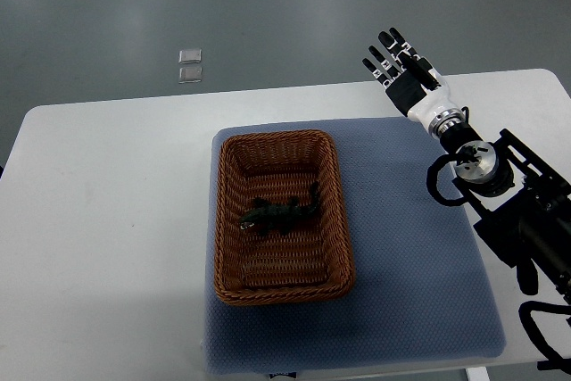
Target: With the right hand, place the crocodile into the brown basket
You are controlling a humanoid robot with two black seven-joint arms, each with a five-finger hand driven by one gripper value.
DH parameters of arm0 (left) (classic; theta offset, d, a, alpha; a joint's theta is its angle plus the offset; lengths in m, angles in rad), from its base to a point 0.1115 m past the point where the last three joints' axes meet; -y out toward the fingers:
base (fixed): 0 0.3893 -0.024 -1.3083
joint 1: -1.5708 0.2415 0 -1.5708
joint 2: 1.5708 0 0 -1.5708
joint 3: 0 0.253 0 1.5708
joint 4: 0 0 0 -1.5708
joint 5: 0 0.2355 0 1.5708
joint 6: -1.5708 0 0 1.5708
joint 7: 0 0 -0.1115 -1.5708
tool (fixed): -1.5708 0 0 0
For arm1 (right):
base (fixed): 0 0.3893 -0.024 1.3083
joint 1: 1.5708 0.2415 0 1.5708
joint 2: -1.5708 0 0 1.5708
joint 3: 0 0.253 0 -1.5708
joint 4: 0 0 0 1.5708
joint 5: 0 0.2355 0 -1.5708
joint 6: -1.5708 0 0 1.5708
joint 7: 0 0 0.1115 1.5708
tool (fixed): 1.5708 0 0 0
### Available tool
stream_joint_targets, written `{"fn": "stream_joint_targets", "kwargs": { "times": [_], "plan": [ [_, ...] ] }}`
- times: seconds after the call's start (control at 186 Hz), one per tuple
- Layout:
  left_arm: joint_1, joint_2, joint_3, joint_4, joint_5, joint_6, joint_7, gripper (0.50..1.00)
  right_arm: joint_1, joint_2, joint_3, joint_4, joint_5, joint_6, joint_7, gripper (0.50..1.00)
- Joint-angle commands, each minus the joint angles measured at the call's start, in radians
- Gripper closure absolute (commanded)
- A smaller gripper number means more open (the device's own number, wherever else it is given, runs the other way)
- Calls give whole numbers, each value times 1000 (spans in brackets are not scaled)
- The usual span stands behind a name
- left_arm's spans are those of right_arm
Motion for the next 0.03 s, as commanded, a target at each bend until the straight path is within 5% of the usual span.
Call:
{"fn": "stream_joint_targets", "kwargs": {
  "times": [0.0,0.022],
  "plan": [
    [0,0,0,1,0,0,0,500,-1,1,-3,4,-7,22,2,570],
    [0,0,-1,1,0,0,0,500,-1,1,-3,4,-8,25,4,570]
  ]
}}
